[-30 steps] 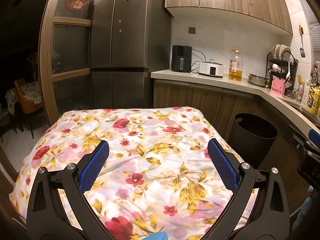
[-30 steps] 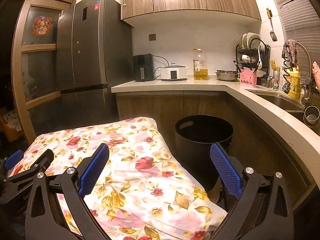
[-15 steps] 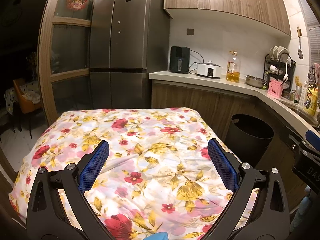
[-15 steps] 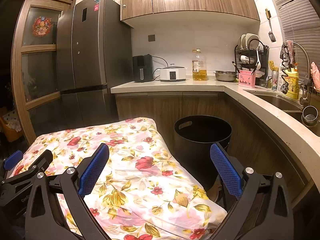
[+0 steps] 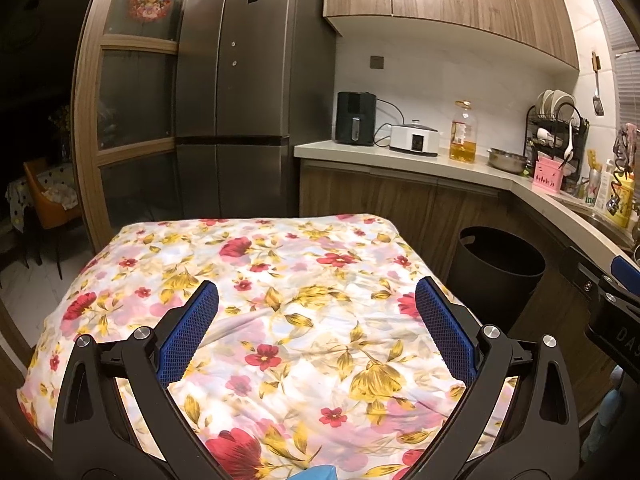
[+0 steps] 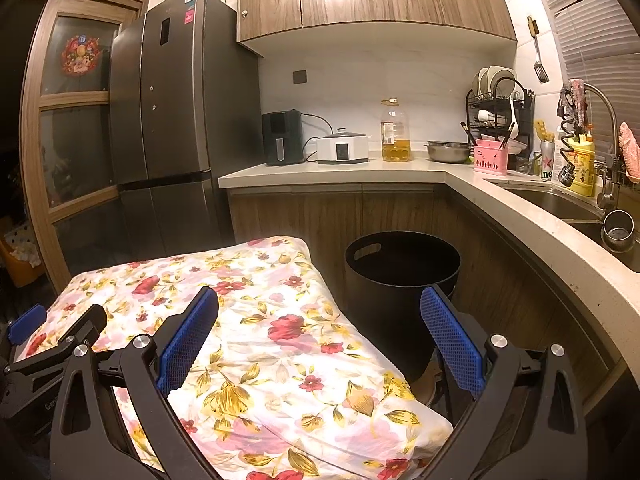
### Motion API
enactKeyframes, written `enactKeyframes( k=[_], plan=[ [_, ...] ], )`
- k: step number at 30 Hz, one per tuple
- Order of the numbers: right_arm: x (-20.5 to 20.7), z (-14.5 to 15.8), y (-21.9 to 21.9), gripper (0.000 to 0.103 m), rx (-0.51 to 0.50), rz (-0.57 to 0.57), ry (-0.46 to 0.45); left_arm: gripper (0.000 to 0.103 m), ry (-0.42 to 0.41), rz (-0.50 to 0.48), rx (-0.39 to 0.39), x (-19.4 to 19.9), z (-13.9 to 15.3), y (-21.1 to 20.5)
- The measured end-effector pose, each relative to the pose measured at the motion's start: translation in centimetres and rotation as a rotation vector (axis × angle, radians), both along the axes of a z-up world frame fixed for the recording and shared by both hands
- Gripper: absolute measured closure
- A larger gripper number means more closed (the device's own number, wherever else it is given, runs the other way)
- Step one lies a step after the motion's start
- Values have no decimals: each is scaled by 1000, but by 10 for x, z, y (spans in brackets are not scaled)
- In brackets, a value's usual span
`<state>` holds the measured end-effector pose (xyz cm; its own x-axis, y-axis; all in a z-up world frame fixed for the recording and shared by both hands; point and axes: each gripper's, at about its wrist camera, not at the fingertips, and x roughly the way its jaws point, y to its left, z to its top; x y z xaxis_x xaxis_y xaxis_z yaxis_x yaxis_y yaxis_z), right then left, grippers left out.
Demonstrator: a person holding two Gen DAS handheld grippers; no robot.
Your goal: Collect trash
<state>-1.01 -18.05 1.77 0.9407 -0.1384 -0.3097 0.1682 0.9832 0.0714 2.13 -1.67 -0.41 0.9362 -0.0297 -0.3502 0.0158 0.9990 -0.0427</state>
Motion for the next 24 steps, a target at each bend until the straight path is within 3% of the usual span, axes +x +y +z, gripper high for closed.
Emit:
enactKeyframes(
  k=[22,24],
  plan=[
    [-3,3,-2,6,1,-12,-9,6,-2,-22,12,-1,2,-6],
    [-3,3,-1,6,2,-15,-7,11,1,-30,22,-1,1,-8]
  ],
)
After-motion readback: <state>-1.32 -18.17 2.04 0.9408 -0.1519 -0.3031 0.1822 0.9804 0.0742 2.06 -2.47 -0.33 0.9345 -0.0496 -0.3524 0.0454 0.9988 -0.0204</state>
